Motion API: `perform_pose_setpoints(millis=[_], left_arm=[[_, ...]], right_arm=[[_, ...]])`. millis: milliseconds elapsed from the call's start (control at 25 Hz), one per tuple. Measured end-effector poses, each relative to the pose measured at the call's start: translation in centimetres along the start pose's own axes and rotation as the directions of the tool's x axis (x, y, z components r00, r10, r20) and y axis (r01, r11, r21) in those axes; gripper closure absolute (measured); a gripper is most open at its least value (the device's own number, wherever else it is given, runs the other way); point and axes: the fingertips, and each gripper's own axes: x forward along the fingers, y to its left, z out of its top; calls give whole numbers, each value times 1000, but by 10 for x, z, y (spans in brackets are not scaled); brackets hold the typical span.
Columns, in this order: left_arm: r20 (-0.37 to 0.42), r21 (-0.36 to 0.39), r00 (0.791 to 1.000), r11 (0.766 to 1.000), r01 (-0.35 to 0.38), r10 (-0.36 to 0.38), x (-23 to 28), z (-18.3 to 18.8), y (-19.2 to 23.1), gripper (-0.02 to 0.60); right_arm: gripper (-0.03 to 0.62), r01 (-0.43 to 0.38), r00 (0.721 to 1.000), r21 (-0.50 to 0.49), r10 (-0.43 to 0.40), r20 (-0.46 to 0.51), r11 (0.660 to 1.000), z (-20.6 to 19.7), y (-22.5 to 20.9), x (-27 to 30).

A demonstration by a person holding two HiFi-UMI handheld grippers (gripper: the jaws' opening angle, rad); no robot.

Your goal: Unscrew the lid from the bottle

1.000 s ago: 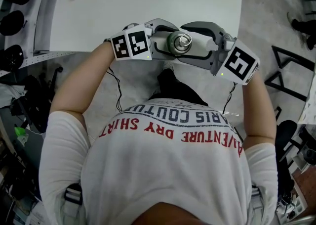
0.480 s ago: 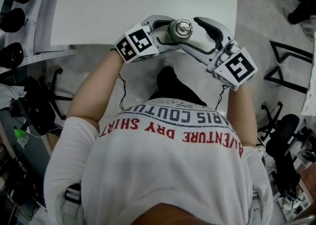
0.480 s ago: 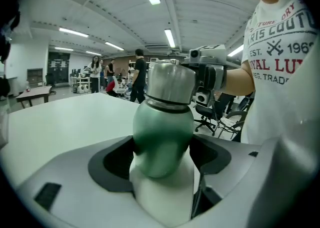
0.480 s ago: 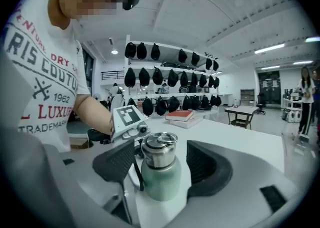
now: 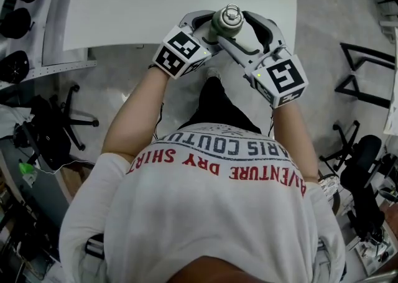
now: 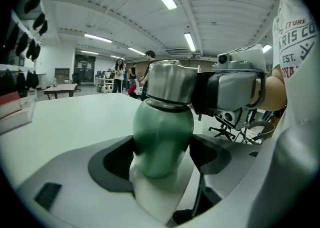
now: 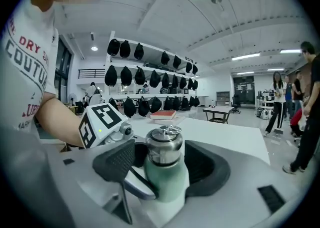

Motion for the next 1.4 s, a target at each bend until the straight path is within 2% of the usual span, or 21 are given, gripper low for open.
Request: perform_pose_setpoints(millis=[200, 320, 400, 680, 840, 1080, 1400], left_arm=[[3, -33, 998, 998, -62, 63, 1, 1, -3, 216], [4, -46, 997, 996, -81, 82, 0, 1, -3, 216], [4, -50, 996, 995, -88, 89, -1, 2, -2, 216], [2, -61, 995, 993, -99, 99, 0, 2, -2, 216], [-9, -51, 997, 996, -77, 76, -1, 1, 0, 216], [-35, -2, 999, 1000, -1, 1, 0, 1, 0, 216], [-85, 63, 988, 989, 131, -126, -2, 0, -1, 216]], right_arm=[[286, 61, 998, 21, -61, 5, 998, 2, -5, 3], [321, 86, 996, 21, -86, 7, 996, 4, -7, 7], [339, 91, 996, 16, -91, 7, 996, 6, -6, 8], [342, 70, 997, 15, -70, 15, 997, 6, -8, 8], [342, 24, 1000, -1, -24, 4, 1000, 5, -8, 10], [342, -95, 995, -43, 94, -24, 995, 4, -6, 11], [342, -276, 960, -91, 269, -77, 957, 5, -1, 12]])
